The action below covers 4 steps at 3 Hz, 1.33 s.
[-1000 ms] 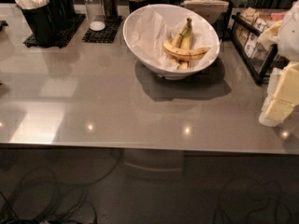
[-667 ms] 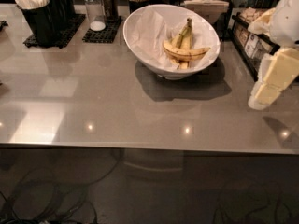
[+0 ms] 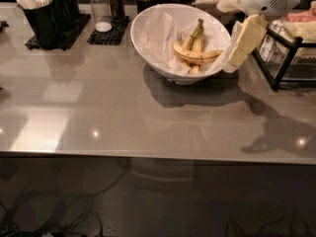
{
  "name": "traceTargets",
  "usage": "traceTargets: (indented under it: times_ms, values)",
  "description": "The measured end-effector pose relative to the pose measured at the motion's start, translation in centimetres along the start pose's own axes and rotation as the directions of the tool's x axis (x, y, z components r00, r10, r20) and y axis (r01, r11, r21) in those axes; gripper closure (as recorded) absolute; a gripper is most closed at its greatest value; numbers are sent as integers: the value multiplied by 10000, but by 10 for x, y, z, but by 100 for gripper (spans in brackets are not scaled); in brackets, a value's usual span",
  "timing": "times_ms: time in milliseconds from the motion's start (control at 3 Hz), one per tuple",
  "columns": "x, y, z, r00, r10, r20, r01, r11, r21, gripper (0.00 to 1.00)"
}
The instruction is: Pick banana from white bowl
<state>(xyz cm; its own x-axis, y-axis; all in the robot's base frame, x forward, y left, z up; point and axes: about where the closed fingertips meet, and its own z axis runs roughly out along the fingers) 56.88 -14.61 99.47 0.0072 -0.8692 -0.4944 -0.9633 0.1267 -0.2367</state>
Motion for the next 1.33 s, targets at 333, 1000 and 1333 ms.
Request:
traceTargets:
  times_ms: [333,1000,1333]
  values:
    - [-10,-17,-11,9994,-133,313,118,9989,454,0]
    - [-1,-36,27,9955,341,885,-358,9992,179,0]
    - [-8,-62,66,9936,114,1123,-79,9995,-317,0]
